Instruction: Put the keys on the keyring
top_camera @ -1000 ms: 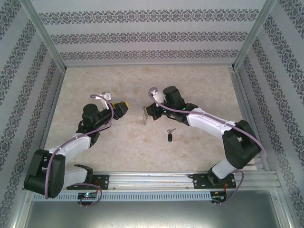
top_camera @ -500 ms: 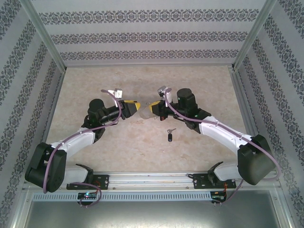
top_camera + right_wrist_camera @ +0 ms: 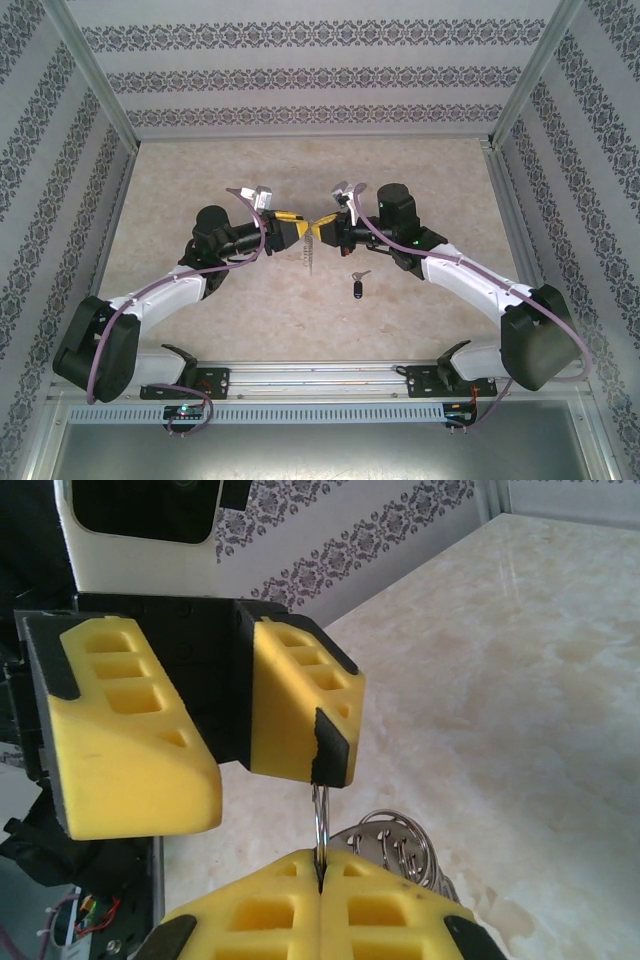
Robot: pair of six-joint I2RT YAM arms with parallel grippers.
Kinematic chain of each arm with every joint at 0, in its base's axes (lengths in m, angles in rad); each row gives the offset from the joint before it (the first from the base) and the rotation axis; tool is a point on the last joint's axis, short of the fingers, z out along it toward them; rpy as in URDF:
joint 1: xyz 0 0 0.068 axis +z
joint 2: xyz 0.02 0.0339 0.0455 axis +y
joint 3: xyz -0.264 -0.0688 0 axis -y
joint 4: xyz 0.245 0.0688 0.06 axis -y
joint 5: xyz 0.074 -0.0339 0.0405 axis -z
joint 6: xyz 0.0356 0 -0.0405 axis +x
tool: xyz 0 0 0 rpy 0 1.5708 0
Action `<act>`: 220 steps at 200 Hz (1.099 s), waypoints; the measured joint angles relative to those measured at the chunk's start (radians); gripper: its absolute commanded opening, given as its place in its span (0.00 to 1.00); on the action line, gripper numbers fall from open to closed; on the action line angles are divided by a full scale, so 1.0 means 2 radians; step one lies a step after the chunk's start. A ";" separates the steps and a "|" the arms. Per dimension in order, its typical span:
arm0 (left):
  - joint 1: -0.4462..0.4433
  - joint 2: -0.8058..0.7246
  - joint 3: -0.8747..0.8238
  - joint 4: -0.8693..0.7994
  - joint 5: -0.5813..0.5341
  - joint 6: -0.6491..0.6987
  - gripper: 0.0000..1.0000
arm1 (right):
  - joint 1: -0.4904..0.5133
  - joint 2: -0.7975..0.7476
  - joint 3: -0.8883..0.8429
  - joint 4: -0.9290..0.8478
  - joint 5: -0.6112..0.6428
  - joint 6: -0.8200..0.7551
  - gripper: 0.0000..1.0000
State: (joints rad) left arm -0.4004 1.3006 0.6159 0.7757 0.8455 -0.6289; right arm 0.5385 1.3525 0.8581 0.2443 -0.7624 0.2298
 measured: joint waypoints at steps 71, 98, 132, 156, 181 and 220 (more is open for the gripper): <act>-0.011 0.014 0.005 0.001 0.000 0.006 0.30 | 0.000 0.000 0.000 0.000 -0.008 0.002 0.00; -0.013 0.014 0.006 0.004 -0.001 0.009 0.16 | -0.002 0.000 0.000 0.000 -0.010 0.002 0.00; -0.013 0.015 0.006 0.006 -0.006 0.013 0.00 | -0.007 0.000 0.000 0.003 -0.017 0.004 0.00; -0.013 0.015 0.006 0.006 -0.006 0.015 0.00 | -0.011 0.001 0.000 0.005 -0.020 0.007 0.39; -0.016 0.015 0.009 -0.005 -0.005 0.027 0.00 | -0.036 -0.005 -0.007 0.014 -0.016 0.018 0.45; -0.016 0.011 0.044 -0.077 -0.005 0.089 0.00 | -0.094 -0.054 -0.045 0.019 -0.006 0.039 0.47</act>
State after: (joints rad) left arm -0.4328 1.3235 0.7040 0.6212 0.8364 -0.4500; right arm 0.3508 1.2438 0.7689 0.2817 -0.7753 0.3088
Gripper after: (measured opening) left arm 0.048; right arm 0.468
